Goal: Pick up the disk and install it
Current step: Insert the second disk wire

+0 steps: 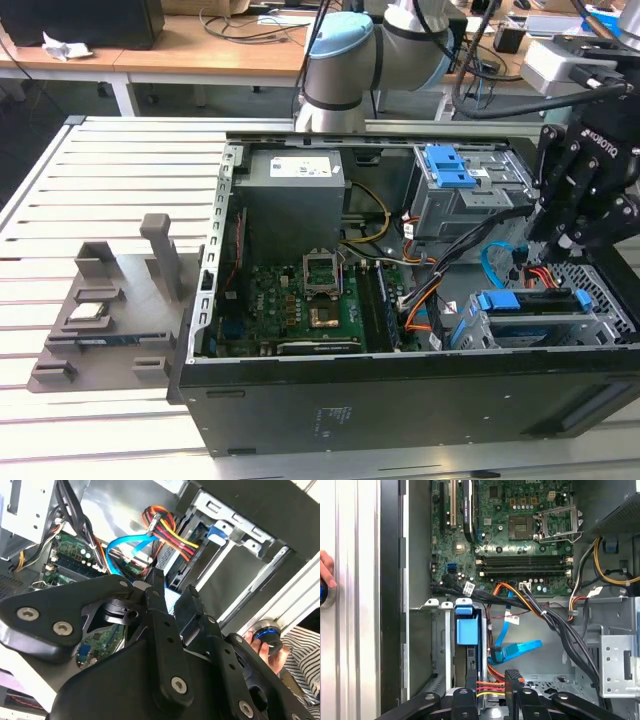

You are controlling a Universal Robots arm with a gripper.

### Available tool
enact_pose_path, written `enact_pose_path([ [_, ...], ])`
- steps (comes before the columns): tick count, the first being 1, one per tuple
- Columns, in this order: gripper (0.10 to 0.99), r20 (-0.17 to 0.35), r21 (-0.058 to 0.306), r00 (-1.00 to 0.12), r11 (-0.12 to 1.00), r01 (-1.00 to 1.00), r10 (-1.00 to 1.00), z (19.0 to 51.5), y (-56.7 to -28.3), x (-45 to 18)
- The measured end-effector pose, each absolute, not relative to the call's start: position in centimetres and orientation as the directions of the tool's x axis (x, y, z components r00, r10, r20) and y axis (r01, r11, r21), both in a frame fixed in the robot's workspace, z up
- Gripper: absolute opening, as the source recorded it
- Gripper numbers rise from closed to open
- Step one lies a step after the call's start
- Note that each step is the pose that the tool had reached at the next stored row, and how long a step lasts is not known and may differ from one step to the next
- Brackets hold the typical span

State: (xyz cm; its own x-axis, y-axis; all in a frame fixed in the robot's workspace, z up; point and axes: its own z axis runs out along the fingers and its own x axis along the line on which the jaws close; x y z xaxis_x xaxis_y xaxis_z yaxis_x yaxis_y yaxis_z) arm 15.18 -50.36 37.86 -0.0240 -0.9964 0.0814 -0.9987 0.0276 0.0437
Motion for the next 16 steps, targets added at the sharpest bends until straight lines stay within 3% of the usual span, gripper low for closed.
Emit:
enact_pose_path([
  [16, 0.361, 0.081, 0.044, 0.002, 0.002, -0.999, -0.997, 36.8, -50.3, 13.0],
])
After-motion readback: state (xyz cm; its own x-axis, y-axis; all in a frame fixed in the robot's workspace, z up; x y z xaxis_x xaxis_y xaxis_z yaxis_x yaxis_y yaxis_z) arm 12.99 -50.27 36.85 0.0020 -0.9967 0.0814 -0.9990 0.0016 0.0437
